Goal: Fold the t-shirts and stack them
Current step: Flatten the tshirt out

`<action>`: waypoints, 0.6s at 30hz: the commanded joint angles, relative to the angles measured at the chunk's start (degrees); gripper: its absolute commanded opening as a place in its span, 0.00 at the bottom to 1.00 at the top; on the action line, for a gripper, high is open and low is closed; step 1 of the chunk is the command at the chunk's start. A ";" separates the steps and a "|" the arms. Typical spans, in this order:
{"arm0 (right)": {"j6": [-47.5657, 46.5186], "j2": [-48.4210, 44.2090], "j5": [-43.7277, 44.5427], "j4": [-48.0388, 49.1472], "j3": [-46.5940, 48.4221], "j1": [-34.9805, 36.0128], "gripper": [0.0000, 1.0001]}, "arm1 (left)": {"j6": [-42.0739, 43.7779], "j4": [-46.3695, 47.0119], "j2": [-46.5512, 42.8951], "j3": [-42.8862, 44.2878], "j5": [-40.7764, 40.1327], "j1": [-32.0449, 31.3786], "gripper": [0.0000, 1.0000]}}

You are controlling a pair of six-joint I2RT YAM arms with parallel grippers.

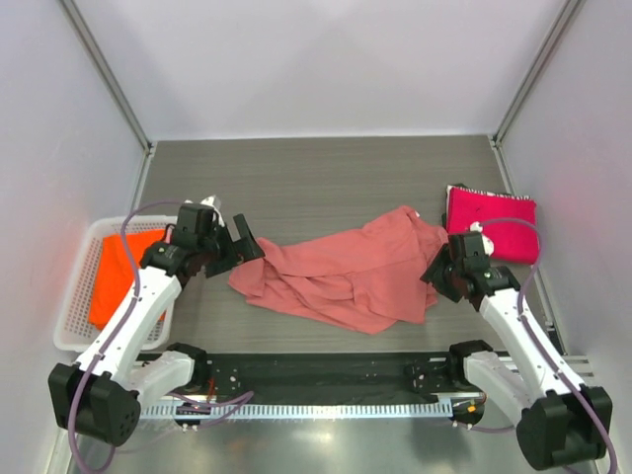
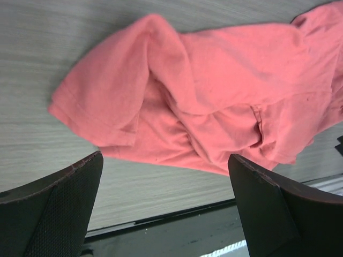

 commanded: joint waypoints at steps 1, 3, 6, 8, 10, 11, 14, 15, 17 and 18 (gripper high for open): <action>8.46 -5.11 5.88 -5.18 -1.48 4.19 0.56 | -5.11 5.94 -1.56 -3.04 3.35 -0.05 1.00; 11.20 -5.82 6.86 -6.86 -2.54 5.25 0.56 | -6.70 7.43 -2.53 -5.32 3.52 -0.14 0.99; 12.17 -5.65 4.59 -6.86 -5.17 6.39 0.49 | -9.34 9.71 -3.67 -8.05 3.35 -0.14 1.00; 12.18 -4.08 4.41 -6.51 -5.88 7.54 0.45 | -9.96 10.69 -3.94 -9.02 3.18 -0.14 0.99; 10.51 -2.32 3.09 -5.72 -6.15 8.68 0.41 | -10.31 10.95 -3.94 -9.38 2.04 -0.14 1.00; 10.59 -0.05 2.91 -5.37 -6.15 10.08 0.41 | -10.49 10.95 -4.03 -9.55 1.86 -0.14 0.99; 10.85 5.66 3.70 -5.10 -5.18 13.50 0.47 | -10.84 11.39 -3.59 -9.56 1.51 -0.05 0.99; 10.85 7.08 3.87 -5.10 -4.92 14.04 0.49 | -10.84 11.57 -3.41 -9.56 1.51 -0.05 0.99; 11.12 9.90 4.40 -4.93 -4.39 15.36 0.50 | -10.75 11.92 -3.24 -9.47 1.68 -0.14 1.00; 11.38 11.82 4.58 -4.75 -4.39 15.80 0.50 | -10.49 12.27 -3.32 -9.47 1.68 -0.05 0.99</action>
